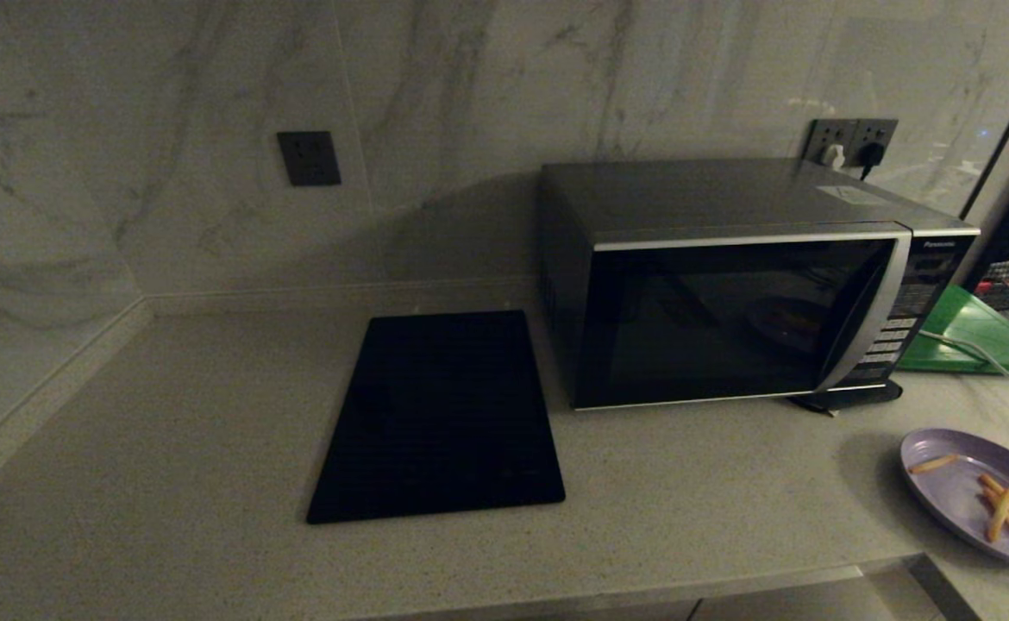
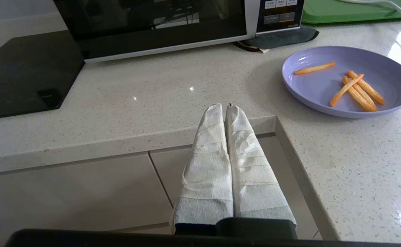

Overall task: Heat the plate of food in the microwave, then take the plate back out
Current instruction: Open the microwave oven

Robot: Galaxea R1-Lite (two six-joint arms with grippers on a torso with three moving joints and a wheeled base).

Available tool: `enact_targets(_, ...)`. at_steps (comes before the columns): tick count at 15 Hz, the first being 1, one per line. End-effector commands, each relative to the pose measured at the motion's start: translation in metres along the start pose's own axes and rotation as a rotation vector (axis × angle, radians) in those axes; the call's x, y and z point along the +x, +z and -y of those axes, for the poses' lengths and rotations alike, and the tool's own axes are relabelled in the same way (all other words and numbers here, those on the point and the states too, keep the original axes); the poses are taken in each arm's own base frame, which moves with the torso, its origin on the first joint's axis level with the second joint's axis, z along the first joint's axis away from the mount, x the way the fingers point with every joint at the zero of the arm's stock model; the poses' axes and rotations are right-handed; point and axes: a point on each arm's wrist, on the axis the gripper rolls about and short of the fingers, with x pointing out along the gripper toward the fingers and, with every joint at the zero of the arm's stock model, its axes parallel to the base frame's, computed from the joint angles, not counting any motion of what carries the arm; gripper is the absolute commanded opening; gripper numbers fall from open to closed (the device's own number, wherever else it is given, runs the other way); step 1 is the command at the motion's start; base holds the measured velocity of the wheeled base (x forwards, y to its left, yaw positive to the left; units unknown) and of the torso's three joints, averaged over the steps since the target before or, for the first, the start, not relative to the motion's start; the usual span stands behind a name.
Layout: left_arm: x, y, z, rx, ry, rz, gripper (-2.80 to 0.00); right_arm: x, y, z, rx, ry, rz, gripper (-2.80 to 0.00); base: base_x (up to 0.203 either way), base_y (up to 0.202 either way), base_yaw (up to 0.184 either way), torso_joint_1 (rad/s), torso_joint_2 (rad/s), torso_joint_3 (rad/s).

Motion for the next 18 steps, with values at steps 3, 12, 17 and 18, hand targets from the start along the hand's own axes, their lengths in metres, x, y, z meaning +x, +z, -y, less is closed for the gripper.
enact_targets(3,0.0,0.0,0.0,-0.001,0.001,-0.001,-2.8,0.0,0.0,0.0,-0.006,0.001,-0.002,-2.8,0.0,0.0,0.0,0.0,0.0,0.0)
enact_targets(12,0.0,0.0,0.0,-0.001,0.001,-0.001,-2.8,-0.014,0.058,-0.008,0.02,0.017,0.073,-2.8,0.0,0.0,0.0,0.0,0.0,0.0)
enact_targets(17,0.0,0.0,0.0,-0.001,0.001,-0.001,-2.8,0.015,0.126,-0.019,0.105,-0.055,0.002,-2.8,0.0,0.0,0.0,0.0,0.0,0.0)
enact_targets(18,0.0,0.0,0.0,-0.001,0.001,-0.001,-2.8,0.028,0.137,-0.02,0.105,-0.113,-0.024,-2.8,0.0,0.0,0.0,0.0,0.0,0.0)
